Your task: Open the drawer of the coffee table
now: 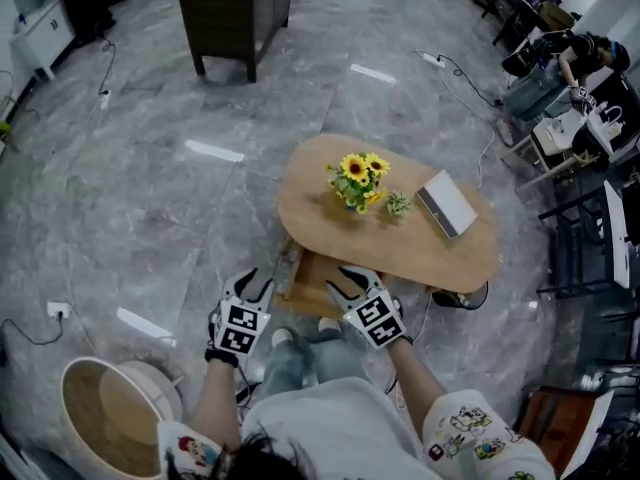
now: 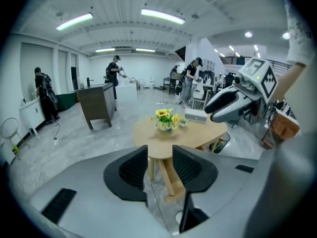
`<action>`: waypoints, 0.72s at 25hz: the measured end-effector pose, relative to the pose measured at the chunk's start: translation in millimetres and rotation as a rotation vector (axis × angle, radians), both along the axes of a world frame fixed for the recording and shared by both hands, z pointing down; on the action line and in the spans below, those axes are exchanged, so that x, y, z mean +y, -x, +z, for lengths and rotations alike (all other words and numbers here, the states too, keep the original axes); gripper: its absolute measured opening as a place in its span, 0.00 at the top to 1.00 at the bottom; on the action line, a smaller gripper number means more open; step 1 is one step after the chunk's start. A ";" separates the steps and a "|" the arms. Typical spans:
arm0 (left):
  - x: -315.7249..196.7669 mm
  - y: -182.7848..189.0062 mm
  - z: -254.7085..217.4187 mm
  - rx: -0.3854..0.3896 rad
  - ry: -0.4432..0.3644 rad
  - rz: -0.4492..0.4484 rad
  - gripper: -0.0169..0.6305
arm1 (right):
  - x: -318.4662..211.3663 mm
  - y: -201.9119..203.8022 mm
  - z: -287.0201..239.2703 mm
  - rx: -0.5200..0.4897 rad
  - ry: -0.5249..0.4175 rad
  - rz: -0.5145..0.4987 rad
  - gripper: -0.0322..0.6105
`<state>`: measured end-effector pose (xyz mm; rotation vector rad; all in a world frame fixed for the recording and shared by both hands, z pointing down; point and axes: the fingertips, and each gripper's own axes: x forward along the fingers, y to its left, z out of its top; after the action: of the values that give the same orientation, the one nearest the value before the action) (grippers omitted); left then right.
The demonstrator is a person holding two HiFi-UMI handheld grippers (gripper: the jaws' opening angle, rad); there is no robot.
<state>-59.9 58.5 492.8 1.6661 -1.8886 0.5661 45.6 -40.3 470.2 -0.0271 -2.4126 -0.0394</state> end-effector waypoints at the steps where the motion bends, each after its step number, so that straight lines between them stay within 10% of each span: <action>1: 2.8 -0.4 -19.1 -0.018 -0.026 -0.010 0.77 | -3.0 1.0 -23.0 -0.057 0.004 0.015 0.75; 18: 49.9 -38.7 -196.0 0.025 -0.406 -0.239 0.77 | 39.1 -18.4 -215.9 -0.516 0.157 -0.007 0.86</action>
<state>-21.3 108.3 296.8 1.6358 -2.2527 0.0652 64.0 -1.2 254.2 -0.1086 -2.9262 0.1585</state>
